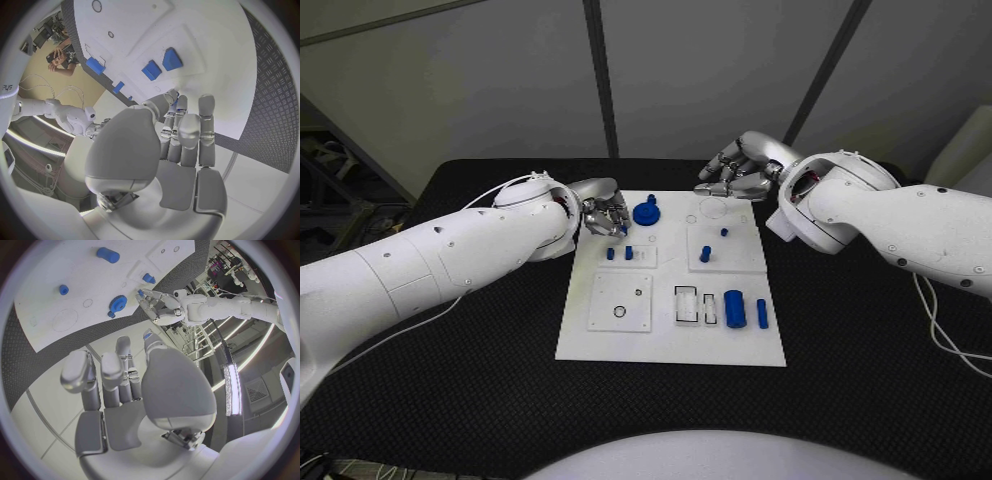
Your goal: Assemble the parts on the task board
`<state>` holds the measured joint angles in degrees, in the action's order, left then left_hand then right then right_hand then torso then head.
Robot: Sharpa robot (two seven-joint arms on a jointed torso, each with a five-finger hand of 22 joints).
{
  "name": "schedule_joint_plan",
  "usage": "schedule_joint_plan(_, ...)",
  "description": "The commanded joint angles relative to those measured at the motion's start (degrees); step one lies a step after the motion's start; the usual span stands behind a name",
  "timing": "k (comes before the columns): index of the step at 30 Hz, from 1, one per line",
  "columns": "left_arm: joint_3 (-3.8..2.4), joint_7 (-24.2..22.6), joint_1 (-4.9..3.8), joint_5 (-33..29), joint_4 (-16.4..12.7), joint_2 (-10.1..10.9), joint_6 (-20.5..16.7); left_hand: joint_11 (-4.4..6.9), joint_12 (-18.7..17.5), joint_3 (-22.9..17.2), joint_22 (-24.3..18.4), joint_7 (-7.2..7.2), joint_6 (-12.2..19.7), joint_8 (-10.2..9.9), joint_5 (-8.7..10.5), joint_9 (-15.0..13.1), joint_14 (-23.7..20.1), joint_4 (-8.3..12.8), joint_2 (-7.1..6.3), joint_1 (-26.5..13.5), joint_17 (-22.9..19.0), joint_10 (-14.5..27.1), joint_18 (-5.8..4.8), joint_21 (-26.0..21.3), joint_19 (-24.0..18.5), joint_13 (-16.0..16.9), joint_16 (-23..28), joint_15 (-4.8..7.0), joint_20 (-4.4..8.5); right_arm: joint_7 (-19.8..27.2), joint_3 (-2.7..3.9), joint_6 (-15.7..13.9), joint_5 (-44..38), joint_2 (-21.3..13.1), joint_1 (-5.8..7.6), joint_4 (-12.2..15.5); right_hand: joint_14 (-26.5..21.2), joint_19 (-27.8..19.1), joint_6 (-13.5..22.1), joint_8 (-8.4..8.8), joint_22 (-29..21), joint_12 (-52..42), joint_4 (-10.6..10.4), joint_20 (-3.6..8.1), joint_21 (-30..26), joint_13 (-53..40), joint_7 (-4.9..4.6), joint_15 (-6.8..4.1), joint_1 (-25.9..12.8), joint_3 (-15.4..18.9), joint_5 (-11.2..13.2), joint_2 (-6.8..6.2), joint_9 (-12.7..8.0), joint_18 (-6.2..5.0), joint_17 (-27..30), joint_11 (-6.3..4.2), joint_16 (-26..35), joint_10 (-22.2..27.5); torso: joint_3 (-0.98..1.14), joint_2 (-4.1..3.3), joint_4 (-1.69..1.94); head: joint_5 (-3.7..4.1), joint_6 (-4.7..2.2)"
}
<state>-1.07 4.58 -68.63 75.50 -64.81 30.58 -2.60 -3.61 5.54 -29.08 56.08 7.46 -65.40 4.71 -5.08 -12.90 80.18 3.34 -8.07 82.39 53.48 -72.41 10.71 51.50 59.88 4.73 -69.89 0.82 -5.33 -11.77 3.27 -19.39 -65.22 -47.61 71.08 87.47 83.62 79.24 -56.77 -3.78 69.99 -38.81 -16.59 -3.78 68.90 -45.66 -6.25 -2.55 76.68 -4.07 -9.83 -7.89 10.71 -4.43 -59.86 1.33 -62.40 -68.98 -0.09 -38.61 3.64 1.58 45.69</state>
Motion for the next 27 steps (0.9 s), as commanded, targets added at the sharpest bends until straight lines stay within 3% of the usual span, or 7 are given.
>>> schedule_joint_plan(1,0.09,0.54,0.16,-0.21,0.18,-0.20,1.63,0.05,0.05,0.43,0.10,-0.07,-0.42,0.05,0.05,0.01,0.43,0.01,0.19,-0.62,-0.05,-0.41,-0.75,0.31,0.42,-0.11,-0.22,0.01,-0.11,0.52,0.04,-0.44,0.08,0.00,0.12,0.15,0.07,0.09,0.13,0.00,-0.06,0.11,-0.04,0.16,-0.20,0.07,0.06,-0.18,-0.15,-0.29,-0.17,0.12,0.09,-0.56,0.06,0.14,0.30,0.43,-0.03,0.02,0.04,0.00,0.07)
schedule_joint_plan(27,0.12,1.41,0.28,-0.21,-0.15,-0.21,3.42,0.10,0.02,0.51,0.63,-0.13,-0.60,0.01,0.71,0.19,0.62,-0.06,0.47,-0.97,0.13,-0.47,-0.88,0.79,0.75,-0.22,-0.44,0.00,-0.12,0.52,0.04,-0.43,0.08,0.02,0.12,0.05,0.07,0.09,0.13,0.00,-0.06,0.11,-0.04,0.16,-0.20,0.07,0.06,-0.18,-0.15,-0.29,-0.17,0.12,0.09,-0.56,0.06,0.14,0.30,0.43,-0.02,0.04,0.05,0.00,0.33)
